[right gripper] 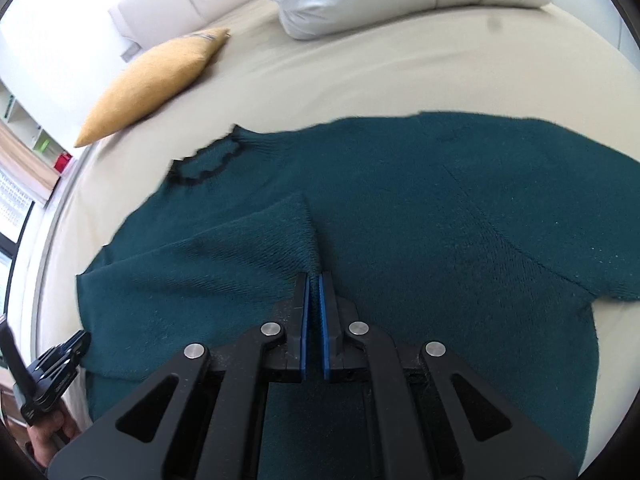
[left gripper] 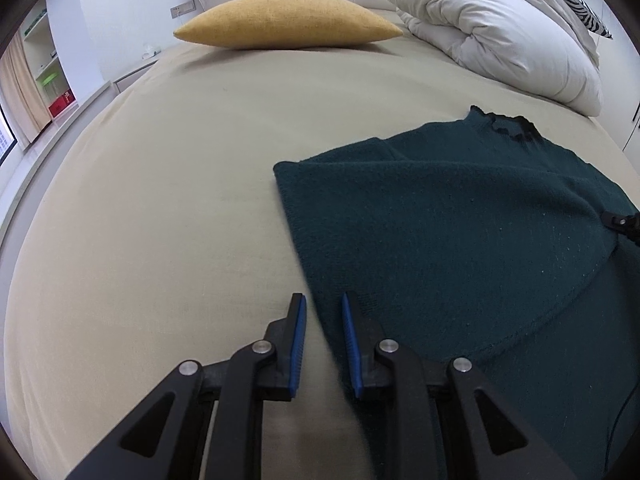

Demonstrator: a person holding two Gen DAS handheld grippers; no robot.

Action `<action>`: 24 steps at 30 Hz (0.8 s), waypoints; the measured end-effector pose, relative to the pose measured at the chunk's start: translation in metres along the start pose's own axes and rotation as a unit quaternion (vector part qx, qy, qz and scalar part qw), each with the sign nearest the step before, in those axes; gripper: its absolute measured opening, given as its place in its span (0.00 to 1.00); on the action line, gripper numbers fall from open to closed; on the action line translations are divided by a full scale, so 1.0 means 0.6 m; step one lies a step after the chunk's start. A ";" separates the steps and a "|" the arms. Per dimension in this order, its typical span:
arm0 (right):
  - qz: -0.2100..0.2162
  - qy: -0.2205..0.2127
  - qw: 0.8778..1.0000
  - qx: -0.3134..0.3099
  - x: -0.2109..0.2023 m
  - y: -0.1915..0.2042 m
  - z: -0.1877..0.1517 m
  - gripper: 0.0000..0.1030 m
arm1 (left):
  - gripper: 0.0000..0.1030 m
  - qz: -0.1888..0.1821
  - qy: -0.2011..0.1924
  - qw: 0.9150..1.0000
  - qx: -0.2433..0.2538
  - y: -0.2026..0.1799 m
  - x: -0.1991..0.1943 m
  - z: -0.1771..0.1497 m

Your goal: Fold small clothes

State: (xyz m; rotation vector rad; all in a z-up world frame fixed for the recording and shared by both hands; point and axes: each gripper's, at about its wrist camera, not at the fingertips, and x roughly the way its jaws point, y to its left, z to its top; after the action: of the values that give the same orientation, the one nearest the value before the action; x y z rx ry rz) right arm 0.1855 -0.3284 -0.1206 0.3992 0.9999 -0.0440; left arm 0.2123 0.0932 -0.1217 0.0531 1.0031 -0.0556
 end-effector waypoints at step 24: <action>0.010 -0.117 0.968 0.221 -0.216 -0.355 -0.060 0.56 | 0.46 -0.056 -0.056 0.995 -0.067 -0.004 -0.085 -0.005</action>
State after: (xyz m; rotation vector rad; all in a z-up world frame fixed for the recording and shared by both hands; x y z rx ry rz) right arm 0.0393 -0.5320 -0.0962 0.7931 0.7469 -0.2938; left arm 0.1822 0.0920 -0.0807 -0.1289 0.8957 -0.0931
